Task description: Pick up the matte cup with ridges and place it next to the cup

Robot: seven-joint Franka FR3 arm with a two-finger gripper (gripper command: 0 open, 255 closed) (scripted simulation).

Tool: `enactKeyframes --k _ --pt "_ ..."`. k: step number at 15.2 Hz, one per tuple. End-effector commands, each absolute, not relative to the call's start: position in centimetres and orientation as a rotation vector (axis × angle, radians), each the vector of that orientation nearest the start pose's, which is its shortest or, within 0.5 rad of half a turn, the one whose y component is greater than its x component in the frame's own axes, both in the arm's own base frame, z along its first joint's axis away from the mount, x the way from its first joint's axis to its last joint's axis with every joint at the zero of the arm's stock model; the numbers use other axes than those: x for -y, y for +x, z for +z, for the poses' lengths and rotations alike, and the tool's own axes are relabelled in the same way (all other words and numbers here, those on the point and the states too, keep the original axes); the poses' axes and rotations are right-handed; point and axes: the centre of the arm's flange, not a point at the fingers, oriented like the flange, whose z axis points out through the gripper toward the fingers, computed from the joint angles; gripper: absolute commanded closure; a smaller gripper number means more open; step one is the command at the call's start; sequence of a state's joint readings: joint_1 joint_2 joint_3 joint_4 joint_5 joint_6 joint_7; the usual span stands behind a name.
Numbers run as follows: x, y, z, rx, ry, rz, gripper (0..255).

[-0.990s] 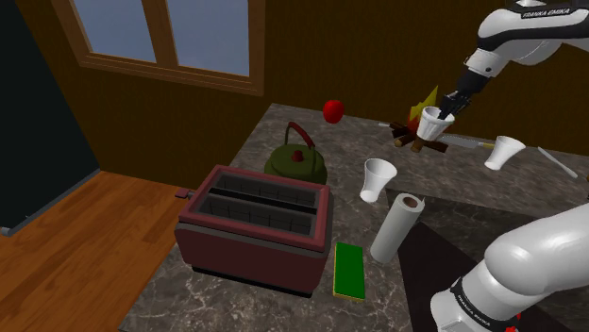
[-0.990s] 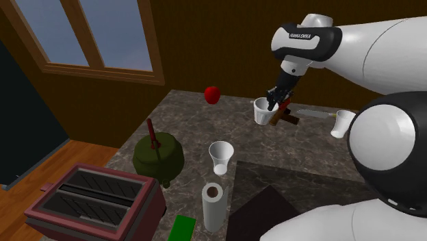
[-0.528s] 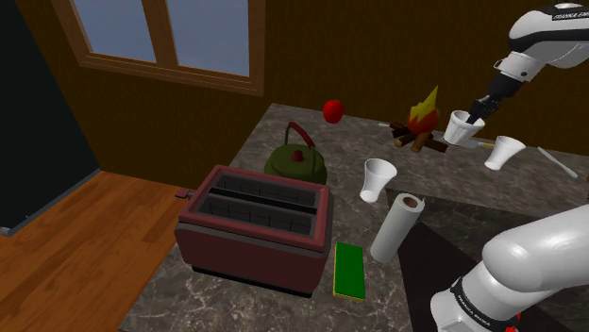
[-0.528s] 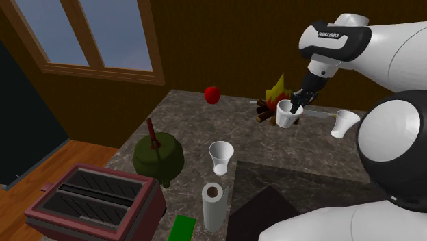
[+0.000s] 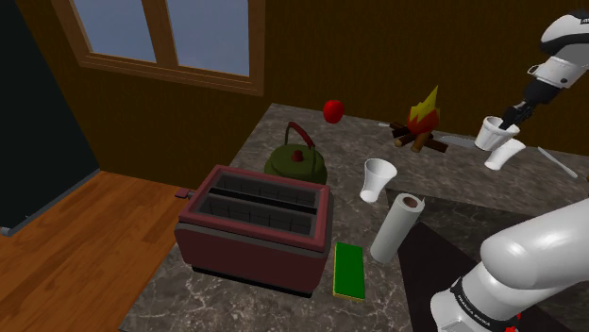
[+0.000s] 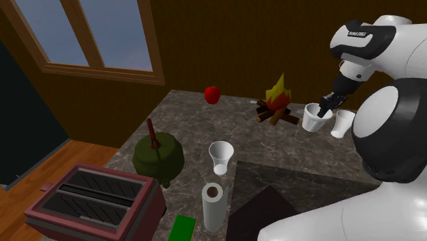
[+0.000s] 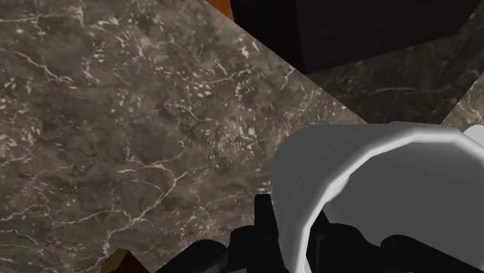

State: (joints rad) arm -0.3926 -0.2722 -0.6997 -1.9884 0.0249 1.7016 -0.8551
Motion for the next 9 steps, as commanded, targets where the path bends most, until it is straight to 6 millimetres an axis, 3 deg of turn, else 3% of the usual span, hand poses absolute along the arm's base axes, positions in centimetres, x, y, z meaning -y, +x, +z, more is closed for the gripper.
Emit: enactKeyframes --k 1,9 --pt "46.2 17.9 54.8 -0.318 -2.943 -0.177 255" --pt "53.1 9.9 54.8 -0.318 -2.943 -0.177 255"
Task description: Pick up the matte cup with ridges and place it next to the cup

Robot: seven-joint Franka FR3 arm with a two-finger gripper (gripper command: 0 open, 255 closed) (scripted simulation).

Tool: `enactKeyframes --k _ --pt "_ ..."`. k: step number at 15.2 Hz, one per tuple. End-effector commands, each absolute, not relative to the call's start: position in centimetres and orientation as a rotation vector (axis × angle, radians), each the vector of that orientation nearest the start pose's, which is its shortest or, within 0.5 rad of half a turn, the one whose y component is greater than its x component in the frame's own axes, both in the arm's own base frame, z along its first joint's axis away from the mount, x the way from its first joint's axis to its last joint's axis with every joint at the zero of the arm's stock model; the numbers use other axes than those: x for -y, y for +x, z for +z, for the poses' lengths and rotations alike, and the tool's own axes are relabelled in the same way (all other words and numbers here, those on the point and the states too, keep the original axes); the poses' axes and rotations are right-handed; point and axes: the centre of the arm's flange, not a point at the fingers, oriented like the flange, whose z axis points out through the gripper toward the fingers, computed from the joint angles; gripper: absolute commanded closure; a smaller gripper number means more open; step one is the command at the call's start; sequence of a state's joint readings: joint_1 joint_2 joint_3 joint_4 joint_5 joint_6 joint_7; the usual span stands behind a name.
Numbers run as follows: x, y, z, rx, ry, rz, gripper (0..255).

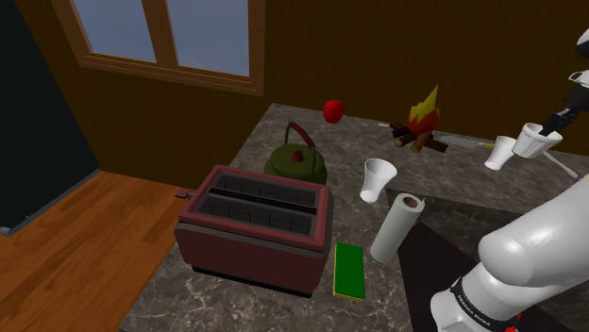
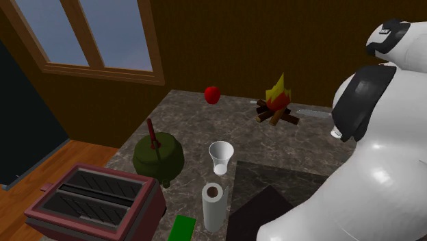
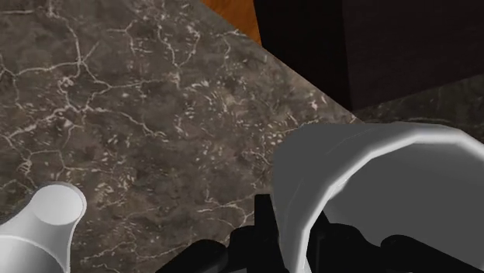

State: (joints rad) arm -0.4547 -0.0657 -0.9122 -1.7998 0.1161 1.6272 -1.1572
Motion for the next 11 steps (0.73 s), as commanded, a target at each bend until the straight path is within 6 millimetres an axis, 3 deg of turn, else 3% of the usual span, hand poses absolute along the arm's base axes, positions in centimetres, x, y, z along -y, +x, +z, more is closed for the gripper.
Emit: enactKeyframes --k 1,8,11 --pt "54.0 8.9 54.8 -0.318 -2.943 -0.177 255" --pt "60.0 2.0 54.8 -0.318 -2.943 -0.177 255" --pt "60.4 1.5 53.7 -0.318 -2.943 -0.177 255"
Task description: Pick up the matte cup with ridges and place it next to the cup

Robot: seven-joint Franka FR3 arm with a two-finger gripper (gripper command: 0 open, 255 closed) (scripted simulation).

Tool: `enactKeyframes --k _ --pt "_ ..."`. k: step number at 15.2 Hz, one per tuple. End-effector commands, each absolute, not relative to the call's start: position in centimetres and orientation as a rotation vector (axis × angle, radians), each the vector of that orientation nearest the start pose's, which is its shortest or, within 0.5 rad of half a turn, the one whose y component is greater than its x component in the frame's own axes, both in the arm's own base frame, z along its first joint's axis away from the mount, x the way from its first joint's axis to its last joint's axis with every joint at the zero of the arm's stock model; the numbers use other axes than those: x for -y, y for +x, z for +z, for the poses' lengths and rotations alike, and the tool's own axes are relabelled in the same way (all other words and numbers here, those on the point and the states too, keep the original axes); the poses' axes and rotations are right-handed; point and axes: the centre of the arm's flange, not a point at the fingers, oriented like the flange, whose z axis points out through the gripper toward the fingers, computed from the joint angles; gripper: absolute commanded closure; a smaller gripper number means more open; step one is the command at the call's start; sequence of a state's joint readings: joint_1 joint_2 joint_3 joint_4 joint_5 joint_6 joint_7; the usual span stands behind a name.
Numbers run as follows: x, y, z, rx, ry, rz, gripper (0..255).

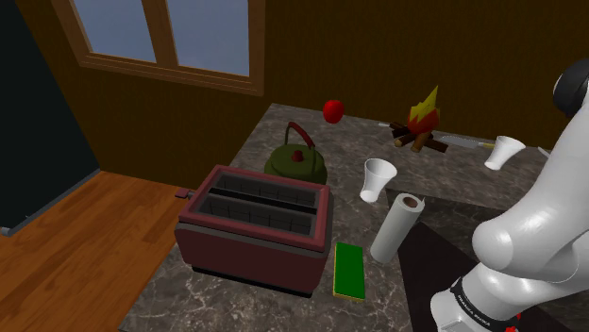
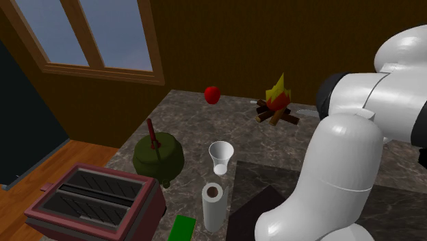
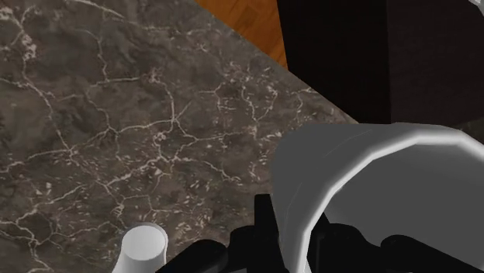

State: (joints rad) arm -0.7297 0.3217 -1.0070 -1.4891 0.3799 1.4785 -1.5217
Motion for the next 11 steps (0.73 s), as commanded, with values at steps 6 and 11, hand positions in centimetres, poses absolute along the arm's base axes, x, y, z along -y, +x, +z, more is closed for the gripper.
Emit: enactKeyframes --k 6,11 --pt "60.4 1.5 50.6 -0.318 -2.943 -0.177 255" --pt "60.4 1.5 47.9 -0.318 -2.943 -0.177 255"
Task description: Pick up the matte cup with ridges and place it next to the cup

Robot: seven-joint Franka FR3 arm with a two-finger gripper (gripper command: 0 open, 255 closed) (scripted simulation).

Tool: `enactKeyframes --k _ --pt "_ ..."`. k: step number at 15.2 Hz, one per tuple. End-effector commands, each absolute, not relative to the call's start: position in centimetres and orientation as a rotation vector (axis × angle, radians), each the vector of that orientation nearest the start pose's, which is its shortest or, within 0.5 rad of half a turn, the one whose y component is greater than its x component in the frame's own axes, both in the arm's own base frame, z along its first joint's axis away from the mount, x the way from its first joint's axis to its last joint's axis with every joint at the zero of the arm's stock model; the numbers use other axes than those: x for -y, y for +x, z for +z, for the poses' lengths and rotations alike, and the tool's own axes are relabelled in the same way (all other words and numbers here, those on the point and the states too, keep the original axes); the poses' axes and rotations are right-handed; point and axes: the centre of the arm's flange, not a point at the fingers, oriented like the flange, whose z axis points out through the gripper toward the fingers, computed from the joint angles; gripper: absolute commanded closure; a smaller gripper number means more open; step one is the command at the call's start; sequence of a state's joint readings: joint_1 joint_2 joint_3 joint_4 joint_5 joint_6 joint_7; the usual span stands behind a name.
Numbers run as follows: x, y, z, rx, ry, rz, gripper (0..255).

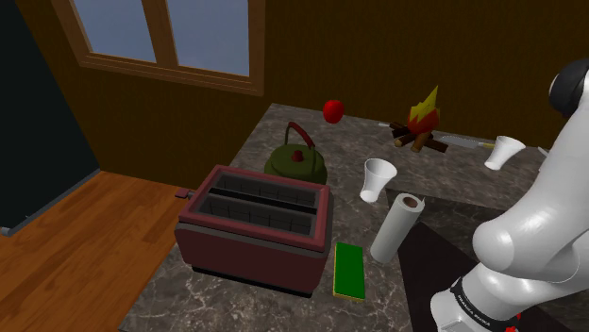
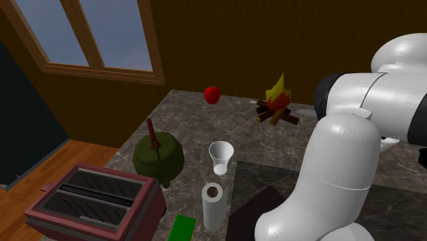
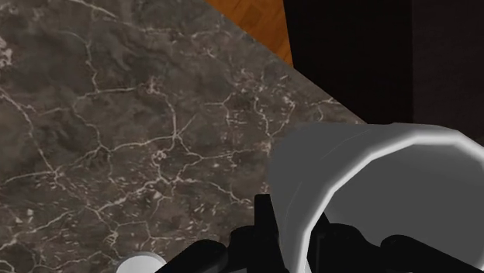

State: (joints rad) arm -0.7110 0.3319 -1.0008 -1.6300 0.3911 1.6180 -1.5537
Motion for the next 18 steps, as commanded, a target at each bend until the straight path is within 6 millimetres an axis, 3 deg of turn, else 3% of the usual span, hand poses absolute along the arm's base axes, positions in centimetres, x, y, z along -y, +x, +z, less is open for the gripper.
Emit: enactKeyframes --k 1,18 --pt "60.4 1.5 47.4 -0.318 -2.943 -0.177 255" --pt "60.4 1.5 38.4 -0.318 -2.943 -0.177 255"
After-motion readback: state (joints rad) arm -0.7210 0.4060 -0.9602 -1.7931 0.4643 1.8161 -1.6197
